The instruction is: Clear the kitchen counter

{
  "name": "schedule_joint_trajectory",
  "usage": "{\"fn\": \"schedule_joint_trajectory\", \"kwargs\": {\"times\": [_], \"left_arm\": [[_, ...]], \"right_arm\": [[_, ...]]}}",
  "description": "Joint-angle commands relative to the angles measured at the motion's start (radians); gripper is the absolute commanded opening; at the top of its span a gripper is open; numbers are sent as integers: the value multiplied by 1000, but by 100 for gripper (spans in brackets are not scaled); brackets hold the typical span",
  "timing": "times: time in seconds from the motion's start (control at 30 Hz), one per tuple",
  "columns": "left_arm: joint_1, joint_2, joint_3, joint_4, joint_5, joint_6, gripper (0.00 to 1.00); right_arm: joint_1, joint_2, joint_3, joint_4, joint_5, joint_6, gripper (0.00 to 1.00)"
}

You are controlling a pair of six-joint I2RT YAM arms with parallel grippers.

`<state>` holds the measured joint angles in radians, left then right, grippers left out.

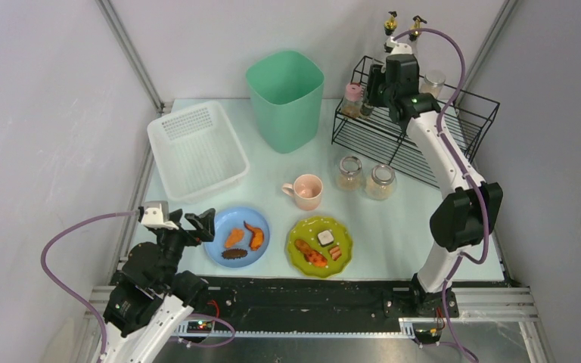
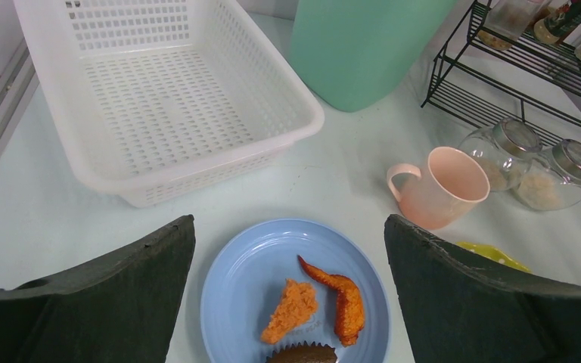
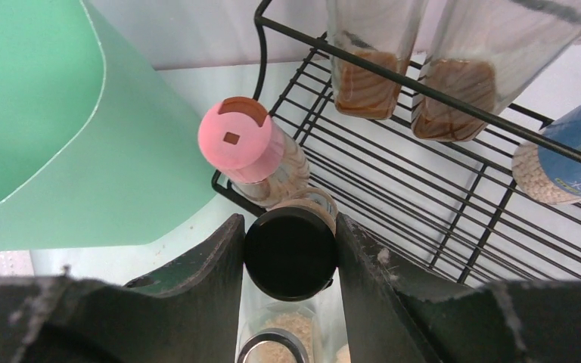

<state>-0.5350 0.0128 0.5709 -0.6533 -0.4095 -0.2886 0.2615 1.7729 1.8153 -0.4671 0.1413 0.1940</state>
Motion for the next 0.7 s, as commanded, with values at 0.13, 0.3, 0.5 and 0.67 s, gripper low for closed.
{"fn": "schedule_joint_trajectory", "kwargs": {"times": [0.13, 0.3, 0.5, 0.67], "left_arm": [[10, 15, -4, 29, -11, -11, 98], [11, 13, -5, 28, -12, -11, 98], [12, 11, -5, 29, -13, -11, 98], [14, 11, -5, 29, -14, -10, 98]], "right_arm": [[-31, 32, 77, -10, -10, 16, 33], [-40, 57, 87, -18, -22, 25, 33], [-43, 96, 115, -35, -30, 28, 34], [-43, 126, 135, -51, -40, 30, 35]]}}
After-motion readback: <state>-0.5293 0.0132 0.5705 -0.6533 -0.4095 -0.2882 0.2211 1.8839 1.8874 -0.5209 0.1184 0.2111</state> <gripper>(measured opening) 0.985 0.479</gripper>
